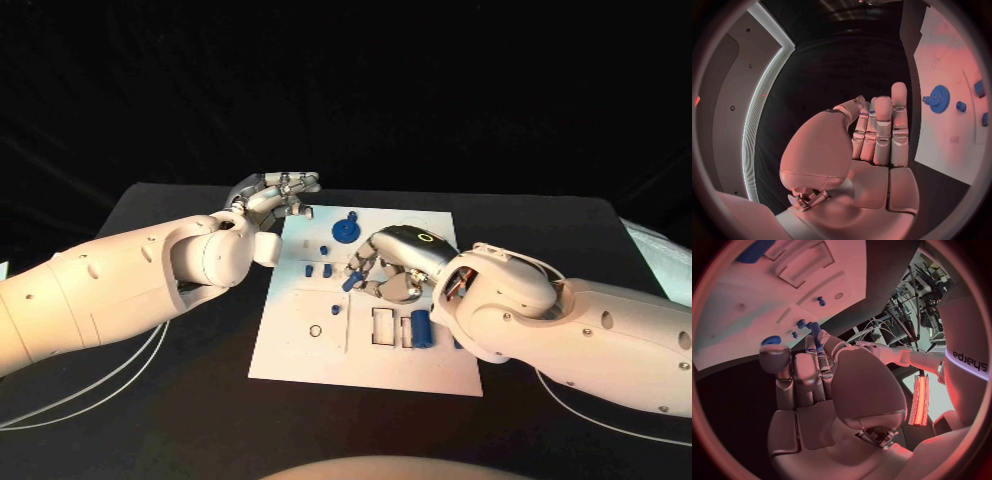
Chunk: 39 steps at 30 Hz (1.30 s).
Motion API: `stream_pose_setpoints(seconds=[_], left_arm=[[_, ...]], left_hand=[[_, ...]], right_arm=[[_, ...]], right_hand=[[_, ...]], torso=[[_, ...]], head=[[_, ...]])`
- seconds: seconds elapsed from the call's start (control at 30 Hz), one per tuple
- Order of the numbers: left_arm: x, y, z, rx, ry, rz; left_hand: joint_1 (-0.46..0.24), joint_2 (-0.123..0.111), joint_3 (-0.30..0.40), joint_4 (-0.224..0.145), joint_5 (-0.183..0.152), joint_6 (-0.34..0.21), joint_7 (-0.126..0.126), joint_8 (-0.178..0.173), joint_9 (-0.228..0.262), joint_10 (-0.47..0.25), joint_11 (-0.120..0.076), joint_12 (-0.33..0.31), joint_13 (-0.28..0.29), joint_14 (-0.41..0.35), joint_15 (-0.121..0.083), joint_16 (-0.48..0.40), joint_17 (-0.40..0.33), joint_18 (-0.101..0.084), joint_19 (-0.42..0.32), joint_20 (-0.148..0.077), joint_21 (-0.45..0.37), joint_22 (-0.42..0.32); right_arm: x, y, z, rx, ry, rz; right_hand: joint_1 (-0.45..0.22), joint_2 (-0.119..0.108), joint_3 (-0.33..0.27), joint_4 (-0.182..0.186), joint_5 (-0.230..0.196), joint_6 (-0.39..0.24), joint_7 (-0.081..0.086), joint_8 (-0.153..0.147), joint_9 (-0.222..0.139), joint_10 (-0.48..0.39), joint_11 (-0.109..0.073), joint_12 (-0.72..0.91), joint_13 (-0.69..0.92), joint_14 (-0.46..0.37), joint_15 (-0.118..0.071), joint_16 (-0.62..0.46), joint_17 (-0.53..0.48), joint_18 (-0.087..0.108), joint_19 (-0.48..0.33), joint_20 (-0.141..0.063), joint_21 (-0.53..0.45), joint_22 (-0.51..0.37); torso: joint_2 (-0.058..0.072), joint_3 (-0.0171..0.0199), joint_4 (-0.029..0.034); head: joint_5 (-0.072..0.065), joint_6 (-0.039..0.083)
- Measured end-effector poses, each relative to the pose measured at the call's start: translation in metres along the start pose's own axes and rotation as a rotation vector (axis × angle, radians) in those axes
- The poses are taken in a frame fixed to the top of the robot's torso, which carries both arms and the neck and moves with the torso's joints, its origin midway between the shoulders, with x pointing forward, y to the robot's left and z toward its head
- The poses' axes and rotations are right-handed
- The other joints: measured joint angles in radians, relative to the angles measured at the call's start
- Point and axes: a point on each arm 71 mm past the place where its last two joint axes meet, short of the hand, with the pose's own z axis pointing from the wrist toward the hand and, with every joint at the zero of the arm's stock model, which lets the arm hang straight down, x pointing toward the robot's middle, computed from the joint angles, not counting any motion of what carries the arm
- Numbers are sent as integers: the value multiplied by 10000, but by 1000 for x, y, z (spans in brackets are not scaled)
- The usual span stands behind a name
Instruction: Assemble the parts on the task board
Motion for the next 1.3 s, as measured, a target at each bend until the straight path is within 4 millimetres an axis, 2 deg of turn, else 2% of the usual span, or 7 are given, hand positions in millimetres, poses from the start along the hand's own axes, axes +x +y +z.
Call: stream_pose_setpoints(seconds=[0.13,0.33,0.67,1.3], left_arm=[[1,0,0,-3,9,-2],[2,1,1,-6,33,-8],[4,1,1,-9,92,-26],[6,1,2,-12,146,-42]], left_hand=[[0,0,0,0,0,0,0,0,0,0,0,0,0,0,0,0,0,0,0,0,0,0],[0,0,0,0,0,0,0,0,0,0,0,0,-1,0,0,0,0,-1,0,0,0,1],[0,0,0,0,0,0,0,0,0,0,0,0,-1,0,0,0,1,0,0,0,0,-8],[0,0,0,0,0,0,0,-1,0,1,0,0,-3,0,0,0,2,-1,0,0,1,-7]], right_arm=[[13,15,8,-396,299,342],[32,28,18,-743,770,641],[54,25,23,-689,1351,818],[68,23,29,-686,1627,499]], right_hand=[[-29,28,12,13,45,-3,3,-34,0,0,0,-3,0,0,0,0,-10,0,0,0,0,-2],[-57,54,28,30,50,-20,20,-28,0,0,1,-42,0,0,0,0,-10,0,0,0,0,-12],[-71,66,27,31,50,-26,27,-27,0,0,1,-42,0,0,1,0,-10,0,-1,0,0,-12],[-83,75,51,1,58,-22,22,-27,0,-1,3,-78,0,0,1,-1,18,0,-1,1,0,17]], torso=[[0,-11,23],[3,-12,12],[5,-6,7],[5,4,2]], head=[[62,-16],[163,-38],[291,-109],[356,-232]])
